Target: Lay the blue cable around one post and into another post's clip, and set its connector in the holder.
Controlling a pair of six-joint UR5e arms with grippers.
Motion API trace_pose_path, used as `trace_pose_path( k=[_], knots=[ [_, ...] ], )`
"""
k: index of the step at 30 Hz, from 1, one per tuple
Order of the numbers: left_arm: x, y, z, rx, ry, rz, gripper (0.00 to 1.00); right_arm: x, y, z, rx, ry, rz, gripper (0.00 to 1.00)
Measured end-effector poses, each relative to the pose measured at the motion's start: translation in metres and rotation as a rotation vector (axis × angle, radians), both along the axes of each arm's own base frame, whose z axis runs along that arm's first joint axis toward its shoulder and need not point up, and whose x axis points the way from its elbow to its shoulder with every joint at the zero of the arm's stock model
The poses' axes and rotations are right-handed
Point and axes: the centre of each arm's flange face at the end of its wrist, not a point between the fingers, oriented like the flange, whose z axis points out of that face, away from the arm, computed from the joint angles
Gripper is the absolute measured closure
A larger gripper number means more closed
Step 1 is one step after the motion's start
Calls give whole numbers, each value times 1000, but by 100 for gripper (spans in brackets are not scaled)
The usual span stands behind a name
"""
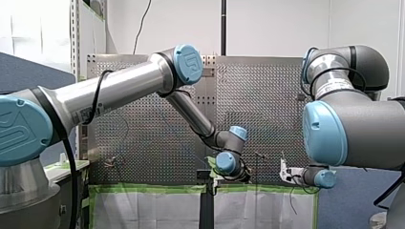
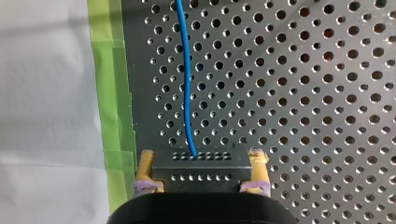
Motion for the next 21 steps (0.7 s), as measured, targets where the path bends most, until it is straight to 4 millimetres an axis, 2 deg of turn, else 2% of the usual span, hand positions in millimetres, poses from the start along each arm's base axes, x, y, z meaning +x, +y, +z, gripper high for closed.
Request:
trace_pose_path(
  k=[10, 15, 21],
  knots=[
    [21, 14, -23, 45, -5, 90, 0, 4, 3, 2, 3, -1, 37, 100],
    [37, 16, -19, 41, -39, 139, 0, 4, 3, 3, 1, -7, 60, 100],
    [46, 16, -13, 49, -83, 169, 0, 1, 2, 5, 0, -13, 65, 100]
  ],
)
